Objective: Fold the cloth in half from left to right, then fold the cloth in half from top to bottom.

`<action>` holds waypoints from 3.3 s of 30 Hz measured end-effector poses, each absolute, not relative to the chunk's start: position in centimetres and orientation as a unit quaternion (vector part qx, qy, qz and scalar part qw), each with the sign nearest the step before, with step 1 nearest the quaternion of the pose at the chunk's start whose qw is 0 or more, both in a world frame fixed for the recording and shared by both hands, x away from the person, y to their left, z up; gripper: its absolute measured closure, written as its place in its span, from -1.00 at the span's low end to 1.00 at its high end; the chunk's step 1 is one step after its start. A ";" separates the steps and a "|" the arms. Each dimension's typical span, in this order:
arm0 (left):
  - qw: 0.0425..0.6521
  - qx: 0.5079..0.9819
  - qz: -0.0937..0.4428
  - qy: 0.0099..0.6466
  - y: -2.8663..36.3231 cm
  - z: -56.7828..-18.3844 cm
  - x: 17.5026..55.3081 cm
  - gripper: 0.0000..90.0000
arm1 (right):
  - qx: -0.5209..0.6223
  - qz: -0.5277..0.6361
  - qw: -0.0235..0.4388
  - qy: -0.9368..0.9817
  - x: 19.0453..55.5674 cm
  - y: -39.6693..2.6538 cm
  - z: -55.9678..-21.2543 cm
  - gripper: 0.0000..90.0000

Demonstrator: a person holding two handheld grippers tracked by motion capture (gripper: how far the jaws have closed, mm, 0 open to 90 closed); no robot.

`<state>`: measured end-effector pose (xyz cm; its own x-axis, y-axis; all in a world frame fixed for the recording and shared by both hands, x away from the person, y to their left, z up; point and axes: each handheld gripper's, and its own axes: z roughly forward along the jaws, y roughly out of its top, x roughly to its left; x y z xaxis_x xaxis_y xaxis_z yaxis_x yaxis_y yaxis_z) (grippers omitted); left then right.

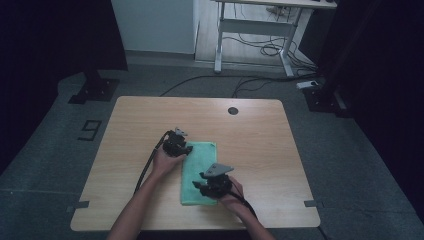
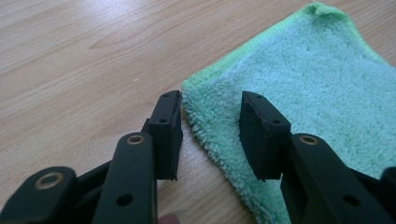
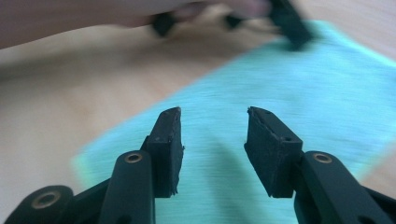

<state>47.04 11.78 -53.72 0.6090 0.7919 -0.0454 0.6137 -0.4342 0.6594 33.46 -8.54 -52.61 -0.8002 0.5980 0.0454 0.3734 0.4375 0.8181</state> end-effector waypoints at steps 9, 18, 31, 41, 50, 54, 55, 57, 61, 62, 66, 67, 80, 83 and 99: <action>0.326 0.835 0.137 0.421 11.8 -53.7 47.0 0.31 | 0.346 0.443 0.141 0.815 37.8 -11.5 -52.7 0.24; 0.327 0.835 0.136 0.421 11.8 -53.7 47.0 0.30 | 0.365 0.431 0.154 0.811 39.5 -11.7 -53.4 0.20; 0.329 0.834 0.138 0.421 11.8 -53.8 47.0 0.30 | 0.385 0.419 0.168 0.805 42.2 -11.8 -53.4 0.21; 0.333 0.831 0.140 0.423 11.9 -53.9 46.9 0.30 | 0.413 0.412 0.172 0.794 45.1 -12.5 -54.1 0.22; 0.333 0.831 0.141 0.423 11.9 -53.9 46.8 0.31 | 0.418 0.406 0.179 0.793 47.4 -11.5 -53.9 0.25; 0.333 0.831 0.140 0.424 11.9 -53.9 46.8 0.31 | 0.420 0.395 0.182 0.797 48.5 -11.1 -53.9 0.32; 0.333 0.831 0.140 0.424 11.9 -53.9 46.9 0.31 | 0.419 0.387 0.189 0.800 48.6 -11.0 -54.0 0.33; 0.333 0.831 0.140 0.424 11.9 -53.9 46.9 0.31 | 0.423 0.380 0.190 0.801 48.9 -11.1 -54.1 0.37; 0.332 0.831 0.140 0.425 11.8 -53.9 46.9 0.31 | 0.434 0.373 0.189 0.798 49.3 -11.6 -54.4 0.40; 0.332 0.831 0.140 0.425 11.8 -53.9 46.8 0.31 | 0.436 0.373 0.188 0.797 49.4 -11.7 -54.5 0.40; 0.332 0.830 0.140 0.425 11.8 -53.9 46.8 0.31 | 0.438 0.374 0.187 0.796 49.4 -11.9 -54.5 0.40; 0.332 0.830 0.140 0.425 11.8 -53.9 46.8 0.31 | 0.435 0.373 0.188 0.798 49.3 -11.9 -54.5 0.40; 0.332 0.830 0.142 0.426 11.8 -53.9 46.8 0.30 | 0.430 0.404 0.170 0.789 48.6 -12.1 -53.5 0.34; 0.332 0.829 0.142 0.427 11.8 -53.9 46.8 0.30 | 0.422 0.402 0.165 0.795 48.6 -11.6 -53.5 0.31; 0.337 0.826 0.145 0.428 11.9 -54.0 46.6 0.31 | 0.420 0.386 0.149 0.807 48.6 -11.0 -54.8 0.31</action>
